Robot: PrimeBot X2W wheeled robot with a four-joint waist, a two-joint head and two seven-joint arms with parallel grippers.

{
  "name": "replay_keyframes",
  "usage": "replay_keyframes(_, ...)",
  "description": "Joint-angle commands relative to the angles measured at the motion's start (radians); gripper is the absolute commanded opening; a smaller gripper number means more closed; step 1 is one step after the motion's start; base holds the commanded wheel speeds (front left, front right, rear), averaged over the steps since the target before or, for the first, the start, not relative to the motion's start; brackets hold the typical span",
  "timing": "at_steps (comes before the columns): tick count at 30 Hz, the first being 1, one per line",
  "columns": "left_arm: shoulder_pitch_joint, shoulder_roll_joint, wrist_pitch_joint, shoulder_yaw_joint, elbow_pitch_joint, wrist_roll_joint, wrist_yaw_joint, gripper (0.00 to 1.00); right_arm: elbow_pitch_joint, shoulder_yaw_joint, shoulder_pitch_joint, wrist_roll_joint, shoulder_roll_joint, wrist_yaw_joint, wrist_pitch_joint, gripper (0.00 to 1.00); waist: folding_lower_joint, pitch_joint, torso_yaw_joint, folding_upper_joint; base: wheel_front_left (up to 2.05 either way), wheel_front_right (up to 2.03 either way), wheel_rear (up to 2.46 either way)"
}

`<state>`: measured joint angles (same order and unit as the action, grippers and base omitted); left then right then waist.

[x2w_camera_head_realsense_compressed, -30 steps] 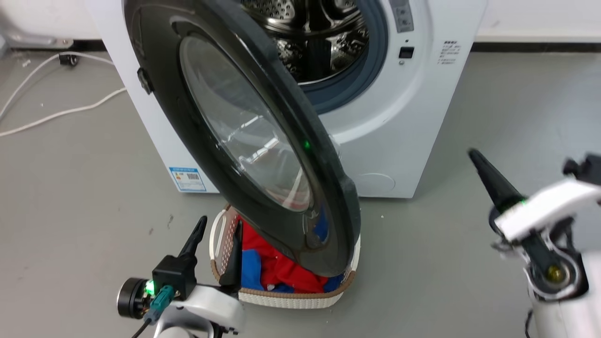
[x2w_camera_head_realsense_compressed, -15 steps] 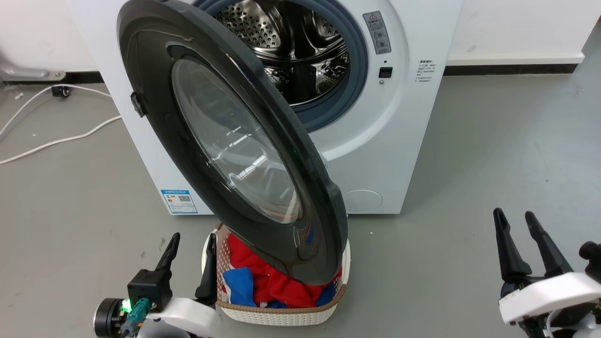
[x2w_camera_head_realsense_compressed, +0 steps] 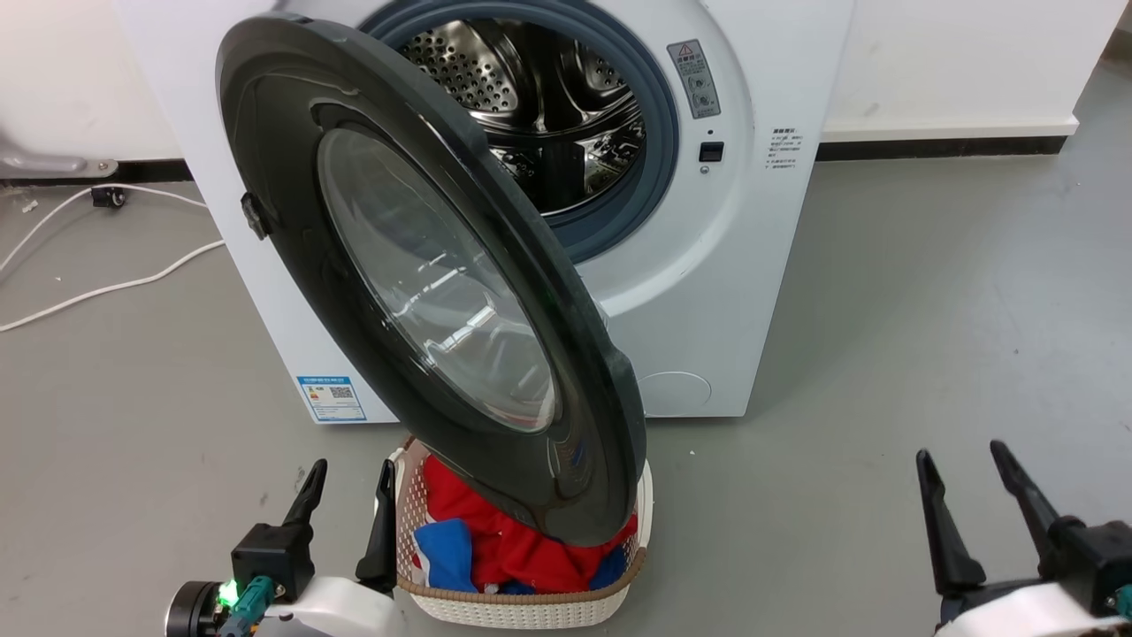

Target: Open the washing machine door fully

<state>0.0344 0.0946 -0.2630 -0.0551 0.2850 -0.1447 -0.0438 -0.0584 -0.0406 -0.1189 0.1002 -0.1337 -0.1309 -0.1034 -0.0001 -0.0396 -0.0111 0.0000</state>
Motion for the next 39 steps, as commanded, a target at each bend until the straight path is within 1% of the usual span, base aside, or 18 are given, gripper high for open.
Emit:
replay_keyframes(1,-0.015,0.005,-0.003,0.002,0.003,0.003,-0.001,1.0,0.001,-0.006,-0.023,0.004,0.011,0.0,0.008,1.0,0.0001,-0.004,0.004,0.0,0.0,0.0,0.0)
replay_keyframes(11,-0.051,0.006,-0.003,0.008,0.008,-0.007,0.006,1.0,-0.004,-0.015,-0.069,0.018,0.056,0.0,0.001,1.0,0.0001,-0.02,0.013,0.0,0.0,0.0,0.0)
replay_keyframes(23,-0.026,0.011,-0.003,0.007,0.003,-0.015,0.003,1.0,-0.007,-0.005,-0.044,0.019,0.07,0.0,-0.003,1.0,0.0001,-0.007,0.018,0.0,0.0,0.0,0.0)
replay_keyframes(24,-0.023,0.011,-0.003,0.007,0.003,-0.016,0.002,0.96,-0.007,-0.005,-0.043,0.018,0.071,0.0,-0.003,1.0,0.0001,-0.006,0.019,0.0,0.0,0.0,0.0)
replay_keyframes(25,-0.019,0.013,-0.003,0.008,0.001,-0.016,0.001,0.42,-0.006,-0.004,-0.041,0.018,0.072,0.0,-0.004,1.0,0.0001,-0.004,0.02,0.0,0.0,0.0,0.0)
replay_keyframes(26,-0.019,0.013,-0.003,0.008,0.001,-0.016,0.001,0.42,-0.006,-0.004,-0.041,0.018,0.072,0.0,-0.004,1.0,0.0001,-0.004,0.02,0.0,0.0,0.0,0.0)
replay_keyframes(27,-0.016,0.013,-0.003,0.009,-0.001,-0.018,0.0,0.32,-0.007,-0.004,-0.039,0.018,0.072,0.0,-0.004,1.0,0.0001,-0.002,0.021,0.0,0.0,0.0,0.0)
replay_keyframes(28,-0.013,0.014,-0.003,0.008,-0.003,-0.019,-0.003,0.0,-0.006,-0.005,-0.038,0.019,0.073,0.0,-0.004,1.0,0.0001,-0.001,0.023,0.0,0.0,0.0,0.0)
replay_keyframes(35,0.006,0.01,-0.003,0.023,-0.035,-0.035,-0.002,0.0,-0.004,-0.006,-0.027,0.021,0.077,0.0,-0.003,1.0,0.0001,0.012,0.036,0.0,0.0,0.0,0.0)
replay_keyframes(39,0.044,0.002,-0.003,0.04,-0.093,-0.051,0.008,0.0,-0.002,-0.005,-0.024,0.021,0.079,0.0,-0.001,1.0,0.0001,0.02,0.042,0.0,0.0,0.0,0.0)
